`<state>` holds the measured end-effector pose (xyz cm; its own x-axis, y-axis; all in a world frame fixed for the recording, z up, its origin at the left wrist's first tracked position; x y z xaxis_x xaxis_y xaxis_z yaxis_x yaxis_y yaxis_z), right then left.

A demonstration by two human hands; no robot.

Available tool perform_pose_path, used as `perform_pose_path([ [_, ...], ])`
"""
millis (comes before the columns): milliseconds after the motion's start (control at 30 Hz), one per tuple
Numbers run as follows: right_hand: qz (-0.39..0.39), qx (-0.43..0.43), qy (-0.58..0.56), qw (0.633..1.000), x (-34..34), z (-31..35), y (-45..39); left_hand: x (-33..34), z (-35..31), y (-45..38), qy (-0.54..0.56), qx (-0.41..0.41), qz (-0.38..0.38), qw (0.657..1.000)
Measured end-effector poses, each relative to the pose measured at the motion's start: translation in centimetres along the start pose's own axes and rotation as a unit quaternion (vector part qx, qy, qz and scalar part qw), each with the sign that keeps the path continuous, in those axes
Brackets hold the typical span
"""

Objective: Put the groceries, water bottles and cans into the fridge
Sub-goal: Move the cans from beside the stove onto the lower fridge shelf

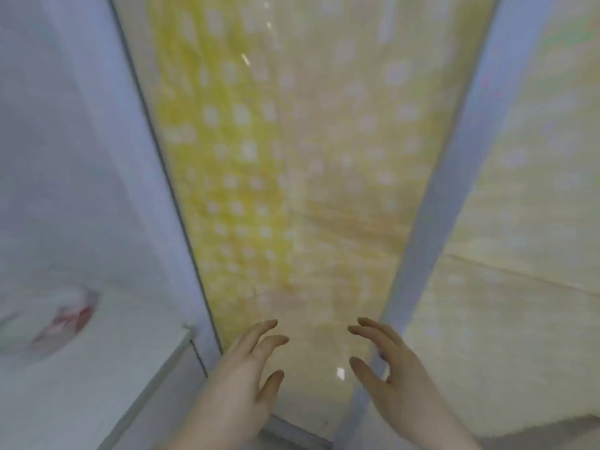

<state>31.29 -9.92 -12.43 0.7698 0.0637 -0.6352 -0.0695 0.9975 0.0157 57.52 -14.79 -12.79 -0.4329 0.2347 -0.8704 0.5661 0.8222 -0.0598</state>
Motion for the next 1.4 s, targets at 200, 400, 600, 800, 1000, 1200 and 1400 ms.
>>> perform_pose_path([
  [200,0.206,-0.14,-0.002,0.969,15.2,12.0,-8.5,-6.4,11.9,13.4,0.003,-0.16,-0.058,0.985],
  [400,0.294,-0.235,0.008,0.926,26.7,21.0,-11.2,-8.9,18.2,24.9,0.009,-0.295,-0.166,0.941],
  [600,0.394,-0.302,0.038,0.867,34.6,27.4,-12.9,-10.2,20.6,33.0,0.011,-0.416,-0.247,0.875],
  [800,0.486,-0.365,0.058,0.792,40.5,32.5,-14.2,-11.0,21.5,38.7,0.002,-0.525,-0.301,0.796],
  [1000,0.545,-0.405,0.064,0.731,45.5,37.3,-15.7,-11.5,21.6,42.2,0.002,-0.62,-0.336,0.709],
  [1200,0.592,-0.426,0.072,0.68,50.0,40.4,-15.2,-12.1,21.5,45.1,-0.01,-0.683,-0.337,0.648],
  [1400,0.614,-0.439,0.084,0.65,53.7,43.6,-14.9,-12.6,23.3,48.5,-0.008,-0.704,-0.326,0.631],
])
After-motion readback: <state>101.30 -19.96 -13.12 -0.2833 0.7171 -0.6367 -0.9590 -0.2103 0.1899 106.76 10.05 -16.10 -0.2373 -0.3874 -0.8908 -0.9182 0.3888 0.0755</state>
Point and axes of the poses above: each hand's wrist, its own y-axis away from the middle knuckle, its own x-axis out of the palm, z = x × y, the point moved 1 cm from there along -y, towards the middle knuckle, and after that the axes turned 12 degrees about z, right-handed, at the moved point
